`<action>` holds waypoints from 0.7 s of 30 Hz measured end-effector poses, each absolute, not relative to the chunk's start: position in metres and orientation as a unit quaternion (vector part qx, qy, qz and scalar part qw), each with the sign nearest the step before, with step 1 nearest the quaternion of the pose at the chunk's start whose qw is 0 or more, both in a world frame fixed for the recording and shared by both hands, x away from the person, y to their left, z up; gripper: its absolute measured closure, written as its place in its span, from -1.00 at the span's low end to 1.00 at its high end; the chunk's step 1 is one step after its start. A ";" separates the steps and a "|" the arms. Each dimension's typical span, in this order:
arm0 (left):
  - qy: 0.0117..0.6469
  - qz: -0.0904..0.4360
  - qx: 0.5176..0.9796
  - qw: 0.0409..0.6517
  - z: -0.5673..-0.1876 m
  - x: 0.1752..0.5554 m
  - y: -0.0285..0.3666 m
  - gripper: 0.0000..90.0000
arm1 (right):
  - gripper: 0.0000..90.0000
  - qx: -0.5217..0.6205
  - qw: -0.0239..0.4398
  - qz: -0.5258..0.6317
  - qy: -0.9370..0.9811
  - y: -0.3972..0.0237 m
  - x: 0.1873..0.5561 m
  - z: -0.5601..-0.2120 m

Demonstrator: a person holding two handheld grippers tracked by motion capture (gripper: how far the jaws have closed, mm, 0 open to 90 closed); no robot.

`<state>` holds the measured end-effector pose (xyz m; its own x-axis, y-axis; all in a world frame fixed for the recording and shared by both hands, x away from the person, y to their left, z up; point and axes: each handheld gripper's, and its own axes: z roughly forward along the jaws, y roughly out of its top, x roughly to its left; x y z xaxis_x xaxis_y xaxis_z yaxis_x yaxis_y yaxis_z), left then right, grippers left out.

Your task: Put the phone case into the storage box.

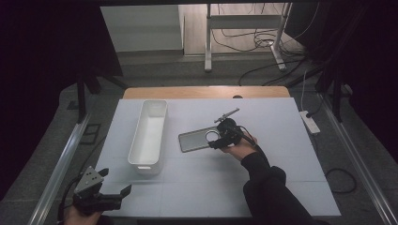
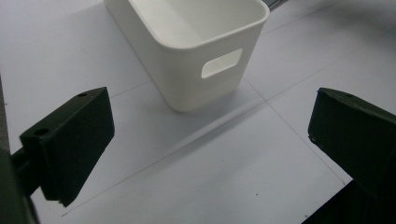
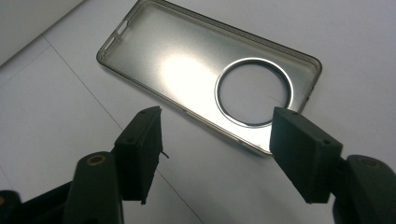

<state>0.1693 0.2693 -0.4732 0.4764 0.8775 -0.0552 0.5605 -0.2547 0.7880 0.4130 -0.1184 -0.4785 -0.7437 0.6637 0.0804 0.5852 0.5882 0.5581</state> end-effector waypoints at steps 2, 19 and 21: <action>0.470 0.202 0.765 0.391 -0.473 0.169 0.269 -0.97 | -0.02 0.344 0.064 0.290 0.891 -0.115 0.414 -0.479; 0.469 0.201 0.765 0.392 -0.473 0.169 0.270 -0.97 | 0.71 0.318 0.044 0.293 0.901 -0.095 0.421 -0.487; 0.469 0.201 0.765 0.392 -0.473 0.169 0.270 -0.97 | 0.87 0.317 0.038 0.297 0.900 -0.094 0.423 -0.489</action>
<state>0.1692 0.2701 -0.4733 0.4786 0.8760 -0.0604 0.5605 -0.2518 0.7889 0.4227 -0.0938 -0.4891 -0.7959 0.5935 0.1198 0.5482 0.6225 0.5586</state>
